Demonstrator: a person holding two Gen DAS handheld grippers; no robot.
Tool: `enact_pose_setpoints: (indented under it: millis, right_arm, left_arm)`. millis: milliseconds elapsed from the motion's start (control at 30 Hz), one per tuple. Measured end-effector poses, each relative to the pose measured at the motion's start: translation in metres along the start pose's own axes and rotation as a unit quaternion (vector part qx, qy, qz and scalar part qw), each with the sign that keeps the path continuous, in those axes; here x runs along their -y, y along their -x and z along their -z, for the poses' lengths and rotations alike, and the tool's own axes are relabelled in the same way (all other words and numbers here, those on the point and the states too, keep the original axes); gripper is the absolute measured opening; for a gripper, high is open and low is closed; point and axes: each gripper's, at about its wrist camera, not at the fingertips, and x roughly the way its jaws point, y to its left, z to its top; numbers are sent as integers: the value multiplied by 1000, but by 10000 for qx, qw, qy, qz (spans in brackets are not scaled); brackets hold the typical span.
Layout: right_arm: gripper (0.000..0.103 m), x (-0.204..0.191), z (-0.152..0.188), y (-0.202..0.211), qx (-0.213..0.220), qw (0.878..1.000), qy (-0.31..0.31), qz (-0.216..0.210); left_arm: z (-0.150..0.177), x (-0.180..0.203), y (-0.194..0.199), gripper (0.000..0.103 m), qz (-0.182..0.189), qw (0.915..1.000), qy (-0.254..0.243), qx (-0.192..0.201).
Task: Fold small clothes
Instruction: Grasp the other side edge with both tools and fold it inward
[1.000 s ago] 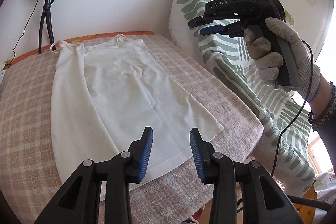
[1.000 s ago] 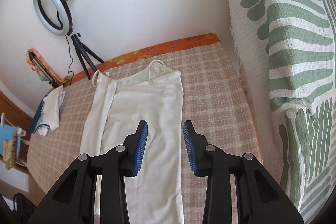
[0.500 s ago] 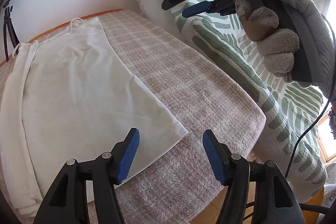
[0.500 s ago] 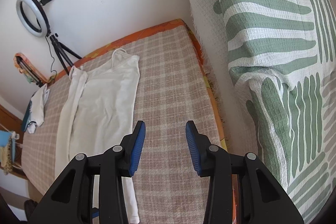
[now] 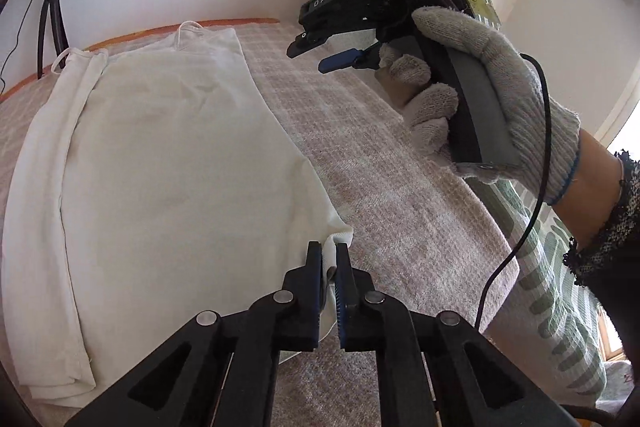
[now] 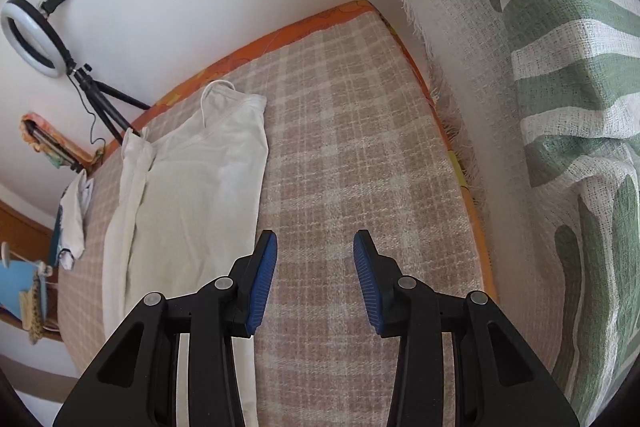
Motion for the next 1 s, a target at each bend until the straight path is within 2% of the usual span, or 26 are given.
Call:
enact_pose_setpoints:
  millis: [267,533,600,633,700,767,1000]
  right_arm:
    - [38,-19,-33,-50,24,9998,-198,-82]
    - [38,-40,-50,-80,114,9998,-124,-68]
    - [17,-47,-52,-85,79,10000,-47,-18]
    - [2,-50,-54,-88,15,10000,-57,24]
    - [2,-54,-56,-85,41,9998,-110,130]
    - [1,-63,-60,-76,138,9999,-51,17]
    - [1,-124,-69,-61,166,9954,887,324]
  left_arm:
    - [-1,-10,15,3,41,9997,221,116]
    - [2,-20,22,3,75,9990,421,138]
    - [2,-23,23,3,92,9987,485,154]
    - [2,-24,24,3,112,9983,541,160]
    - [2,-31,28,3,175,9971,718,203]
    - [4,-38,35,3,203,9956,876,275]
    - [14,-57,55,3,224,9907,1264,454]
